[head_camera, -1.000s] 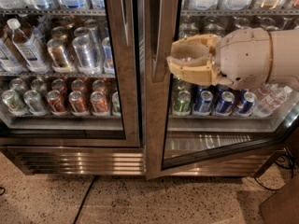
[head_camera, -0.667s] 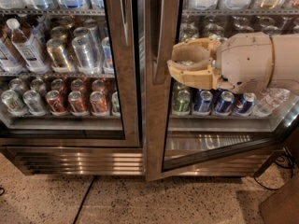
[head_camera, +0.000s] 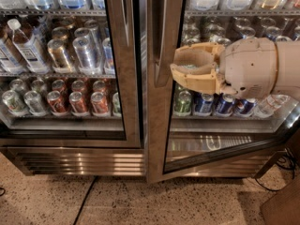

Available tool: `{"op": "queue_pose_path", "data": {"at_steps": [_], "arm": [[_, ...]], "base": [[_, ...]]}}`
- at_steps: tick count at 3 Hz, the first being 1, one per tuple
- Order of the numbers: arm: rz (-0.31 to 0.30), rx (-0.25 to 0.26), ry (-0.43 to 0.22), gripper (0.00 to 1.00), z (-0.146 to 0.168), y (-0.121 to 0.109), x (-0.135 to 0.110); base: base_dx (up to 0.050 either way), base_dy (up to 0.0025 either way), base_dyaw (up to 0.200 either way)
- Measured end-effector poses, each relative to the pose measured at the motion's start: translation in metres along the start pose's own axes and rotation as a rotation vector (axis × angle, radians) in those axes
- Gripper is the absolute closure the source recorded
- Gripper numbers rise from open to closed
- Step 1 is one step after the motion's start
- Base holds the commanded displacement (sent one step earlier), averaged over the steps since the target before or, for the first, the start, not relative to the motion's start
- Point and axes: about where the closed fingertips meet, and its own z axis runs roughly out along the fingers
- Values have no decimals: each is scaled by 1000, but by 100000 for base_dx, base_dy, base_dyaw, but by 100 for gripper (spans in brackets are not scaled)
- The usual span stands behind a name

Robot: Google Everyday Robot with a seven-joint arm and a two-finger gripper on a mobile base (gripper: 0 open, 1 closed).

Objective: Open right fridge door

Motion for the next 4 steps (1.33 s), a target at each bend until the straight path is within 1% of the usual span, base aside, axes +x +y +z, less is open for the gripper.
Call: {"op": "queue_pose_path", "data": {"at_steps": [1, 2, 3, 4], "arm": [[0, 0, 0, 100, -1, 0, -2], [19, 26, -9, 100, -5, 3, 4], [19, 26, -9, 81, -7, 2, 0], [19, 26, -9, 58, -7, 2, 0]], "base": [[0, 0, 0], [0, 0, 0], [0, 0, 0], [0, 0, 0]]}}
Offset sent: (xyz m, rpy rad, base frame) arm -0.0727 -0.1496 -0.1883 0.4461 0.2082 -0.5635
